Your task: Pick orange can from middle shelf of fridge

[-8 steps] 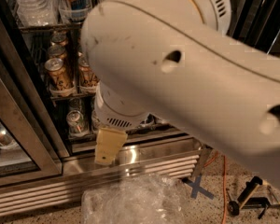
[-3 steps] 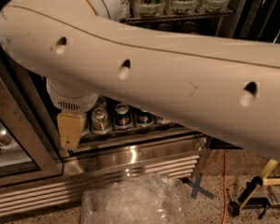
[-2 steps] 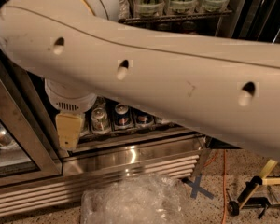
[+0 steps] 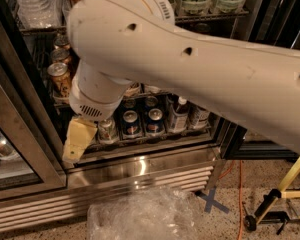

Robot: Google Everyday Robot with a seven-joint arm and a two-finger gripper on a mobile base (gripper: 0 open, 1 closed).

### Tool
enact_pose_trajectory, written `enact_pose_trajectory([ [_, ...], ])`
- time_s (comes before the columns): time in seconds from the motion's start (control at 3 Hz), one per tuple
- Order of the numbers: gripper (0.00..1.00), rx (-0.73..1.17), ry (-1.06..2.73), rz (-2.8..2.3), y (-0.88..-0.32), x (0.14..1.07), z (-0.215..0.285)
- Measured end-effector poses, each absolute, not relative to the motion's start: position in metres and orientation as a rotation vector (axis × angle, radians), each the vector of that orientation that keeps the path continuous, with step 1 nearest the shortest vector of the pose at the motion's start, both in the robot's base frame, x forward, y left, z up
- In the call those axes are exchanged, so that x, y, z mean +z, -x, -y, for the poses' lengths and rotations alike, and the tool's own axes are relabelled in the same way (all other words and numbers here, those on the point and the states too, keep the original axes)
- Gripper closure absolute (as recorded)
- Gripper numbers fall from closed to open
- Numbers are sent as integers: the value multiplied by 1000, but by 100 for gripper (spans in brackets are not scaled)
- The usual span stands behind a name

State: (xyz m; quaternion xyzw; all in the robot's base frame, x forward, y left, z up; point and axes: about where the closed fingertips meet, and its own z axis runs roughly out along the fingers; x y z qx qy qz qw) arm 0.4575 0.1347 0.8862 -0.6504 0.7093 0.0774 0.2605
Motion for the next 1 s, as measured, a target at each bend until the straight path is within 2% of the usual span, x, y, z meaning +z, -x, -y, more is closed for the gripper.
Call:
enact_pose_trajectory([
  [0.33, 0, 492, 1686, -1844, -467, 855, -148],
  [0.67, 0, 646, 1622, -1783, -469, 845, -162],
  [1.0, 0, 646, 1622, -1783, -469, 845, -162],
])
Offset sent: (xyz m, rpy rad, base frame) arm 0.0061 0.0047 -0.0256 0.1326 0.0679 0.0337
